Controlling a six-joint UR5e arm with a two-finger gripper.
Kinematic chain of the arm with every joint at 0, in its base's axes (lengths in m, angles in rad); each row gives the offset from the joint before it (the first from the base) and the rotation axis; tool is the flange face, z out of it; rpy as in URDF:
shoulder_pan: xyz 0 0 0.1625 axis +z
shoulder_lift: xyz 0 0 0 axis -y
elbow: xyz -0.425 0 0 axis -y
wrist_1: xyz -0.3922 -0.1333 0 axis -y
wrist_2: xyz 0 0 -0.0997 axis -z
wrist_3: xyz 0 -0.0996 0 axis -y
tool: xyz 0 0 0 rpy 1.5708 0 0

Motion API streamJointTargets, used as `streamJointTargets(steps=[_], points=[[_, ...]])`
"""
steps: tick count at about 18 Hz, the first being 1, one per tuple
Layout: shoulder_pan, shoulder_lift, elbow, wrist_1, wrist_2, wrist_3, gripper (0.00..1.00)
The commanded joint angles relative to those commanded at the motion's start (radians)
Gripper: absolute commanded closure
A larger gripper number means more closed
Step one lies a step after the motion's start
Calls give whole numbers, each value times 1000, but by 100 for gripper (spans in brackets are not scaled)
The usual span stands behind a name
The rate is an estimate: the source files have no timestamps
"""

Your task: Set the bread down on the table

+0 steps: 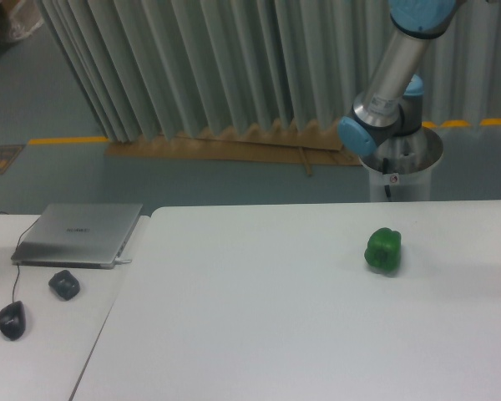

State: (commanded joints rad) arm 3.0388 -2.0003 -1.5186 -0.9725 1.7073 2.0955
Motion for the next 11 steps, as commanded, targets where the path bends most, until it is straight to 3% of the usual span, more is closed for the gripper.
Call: streamJointTargets(steps=[11], points=[[-29,-35,-2,2,0,-40,0]])
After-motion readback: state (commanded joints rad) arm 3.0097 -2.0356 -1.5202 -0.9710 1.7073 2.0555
